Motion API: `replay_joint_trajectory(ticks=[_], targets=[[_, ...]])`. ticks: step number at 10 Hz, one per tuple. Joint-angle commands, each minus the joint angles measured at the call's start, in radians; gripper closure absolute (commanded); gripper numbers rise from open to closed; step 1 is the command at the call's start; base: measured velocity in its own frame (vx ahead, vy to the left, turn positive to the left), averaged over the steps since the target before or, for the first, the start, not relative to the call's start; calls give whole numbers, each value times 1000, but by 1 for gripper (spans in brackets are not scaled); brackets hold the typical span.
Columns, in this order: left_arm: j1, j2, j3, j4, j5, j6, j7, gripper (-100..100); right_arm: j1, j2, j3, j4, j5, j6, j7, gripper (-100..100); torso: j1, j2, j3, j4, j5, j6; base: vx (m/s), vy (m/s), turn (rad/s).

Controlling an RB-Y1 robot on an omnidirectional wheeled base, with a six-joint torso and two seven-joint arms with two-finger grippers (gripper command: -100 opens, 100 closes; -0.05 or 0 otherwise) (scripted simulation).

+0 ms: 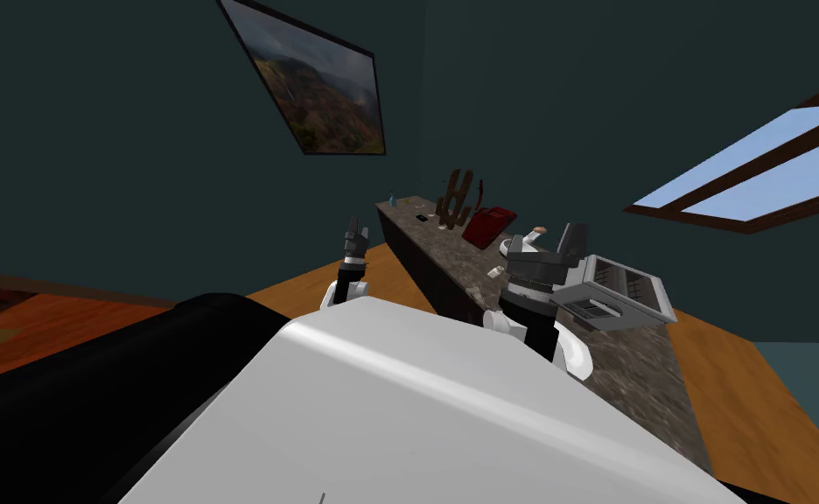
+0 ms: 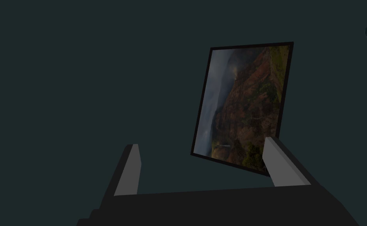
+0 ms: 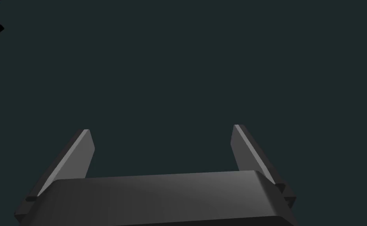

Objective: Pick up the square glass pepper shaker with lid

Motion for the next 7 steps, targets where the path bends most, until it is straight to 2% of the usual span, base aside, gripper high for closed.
replay_joint_trajectory(ticks=[1,7], targets=[[0,0,0,0,0,0,0,0,13,-31,-8,20,4,5,12,-100,0,0,0,0,0,0,10,26,-59],[0,0,0,0,0,0,0,0,78,-166,-54,131,29,35,82,-100,5,-1,-1,0,1,0,19,76,-60]])
